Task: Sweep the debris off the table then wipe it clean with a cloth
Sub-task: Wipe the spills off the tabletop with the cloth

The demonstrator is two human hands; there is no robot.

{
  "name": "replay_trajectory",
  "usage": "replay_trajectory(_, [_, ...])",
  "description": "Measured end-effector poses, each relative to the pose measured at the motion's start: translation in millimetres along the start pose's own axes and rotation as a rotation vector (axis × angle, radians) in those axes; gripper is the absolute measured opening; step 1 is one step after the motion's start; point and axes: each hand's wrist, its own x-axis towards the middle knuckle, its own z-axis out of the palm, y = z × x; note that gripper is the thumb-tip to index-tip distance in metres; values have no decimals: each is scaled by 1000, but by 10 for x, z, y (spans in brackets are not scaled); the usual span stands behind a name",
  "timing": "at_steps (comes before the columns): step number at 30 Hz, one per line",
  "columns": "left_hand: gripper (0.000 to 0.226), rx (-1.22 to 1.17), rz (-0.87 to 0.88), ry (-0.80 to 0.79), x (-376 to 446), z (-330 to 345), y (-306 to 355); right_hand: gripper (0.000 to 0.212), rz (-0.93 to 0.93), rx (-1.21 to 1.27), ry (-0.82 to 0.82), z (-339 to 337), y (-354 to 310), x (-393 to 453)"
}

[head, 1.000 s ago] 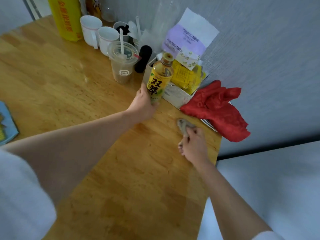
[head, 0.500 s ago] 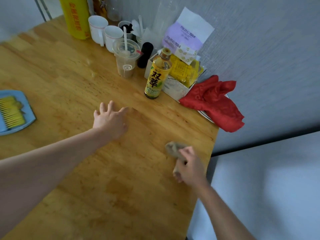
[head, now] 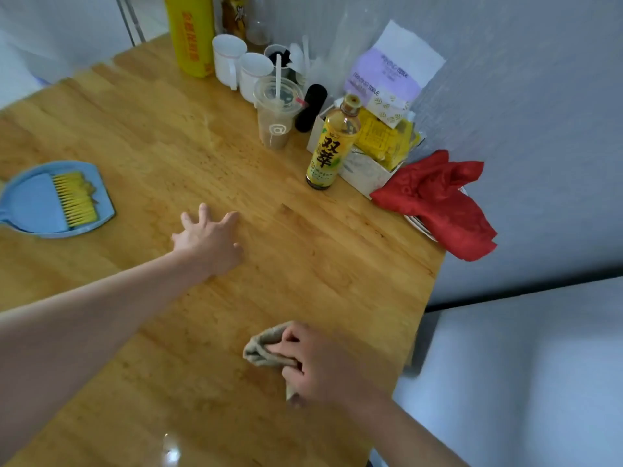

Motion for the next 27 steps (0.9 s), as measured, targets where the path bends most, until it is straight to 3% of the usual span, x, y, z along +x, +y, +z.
replay_trajectory(2, [63,5,-22,-8,17,-8,-96,36,104,62,17,-208,224,31])
replay_trajectory(6, [70,43,-36,-76,66,-22,-262,35,631,38,493,-876,958,407])
replay_trajectory(8, [72,117,-11,-144,95,-55,-276,31,730,70,571,-1012,962,755])
replay_trajectory(10, [75,194,53,-175,131,-134,-269,24,633,83,582,-911,704,1106])
replay_trajectory(12, [68,316,83,-221,170,-212,-240,27,438,33,483,-666,277,1350])
replay_trajectory(15, [59,502,132,-333,190,-419,-183,34,79,26,57,-327,-404,1330])
replay_trajectory(17, [63,553,171,-394,232,-492,-245,34,1,63,-79,-354,-404,1167])
replay_trajectory(18, [66,575,201,-401,251,-530,-299,36,62,104,-34,-467,-294,1156])
replay_trajectory(21, [73,631,264,-423,292,-489,-365,32,519,37,453,-849,267,1340])
replay_trajectory(23, [78,624,286,-400,269,-463,-322,29,759,1,643,-934,370,1562])
replay_trajectory(25, [77,627,306,-381,313,-416,-331,25,640,-18,616,-723,124,1846])
replay_trajectory(27, [71,613,304,-356,301,-406,-336,22,372,13,493,-450,-262,1945])
